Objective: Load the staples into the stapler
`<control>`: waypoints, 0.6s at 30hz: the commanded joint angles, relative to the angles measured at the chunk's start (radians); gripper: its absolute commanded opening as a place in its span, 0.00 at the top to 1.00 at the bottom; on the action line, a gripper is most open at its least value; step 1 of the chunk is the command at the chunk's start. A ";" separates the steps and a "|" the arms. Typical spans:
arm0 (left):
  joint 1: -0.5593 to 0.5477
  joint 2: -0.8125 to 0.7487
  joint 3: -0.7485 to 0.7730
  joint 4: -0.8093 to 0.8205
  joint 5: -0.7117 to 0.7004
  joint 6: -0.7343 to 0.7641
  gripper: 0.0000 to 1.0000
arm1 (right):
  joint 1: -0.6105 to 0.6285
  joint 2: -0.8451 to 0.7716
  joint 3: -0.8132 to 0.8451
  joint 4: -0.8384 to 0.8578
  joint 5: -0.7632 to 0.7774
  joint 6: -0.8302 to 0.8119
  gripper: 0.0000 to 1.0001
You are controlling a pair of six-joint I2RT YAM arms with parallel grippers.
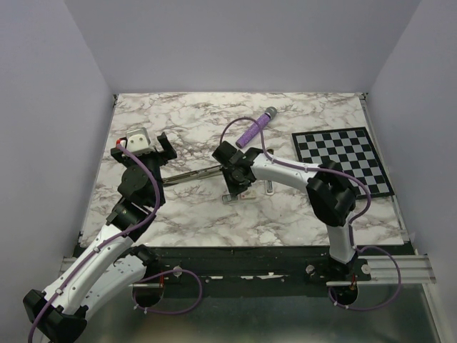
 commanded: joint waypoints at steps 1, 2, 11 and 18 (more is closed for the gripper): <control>0.005 -0.005 -0.007 0.015 0.017 -0.011 0.01 | 0.010 -0.048 0.010 -0.007 0.025 -0.011 0.80; 0.005 -0.006 -0.007 0.017 0.019 -0.011 0.01 | 0.009 -0.061 0.006 0.002 0.032 -0.006 0.80; 0.005 -0.009 -0.003 0.009 0.020 -0.016 0.01 | 0.000 -0.135 -0.070 0.053 0.132 0.001 0.80; 0.005 -0.020 -0.003 0.009 0.014 -0.017 0.01 | -0.060 -0.233 -0.195 0.108 0.229 0.017 0.80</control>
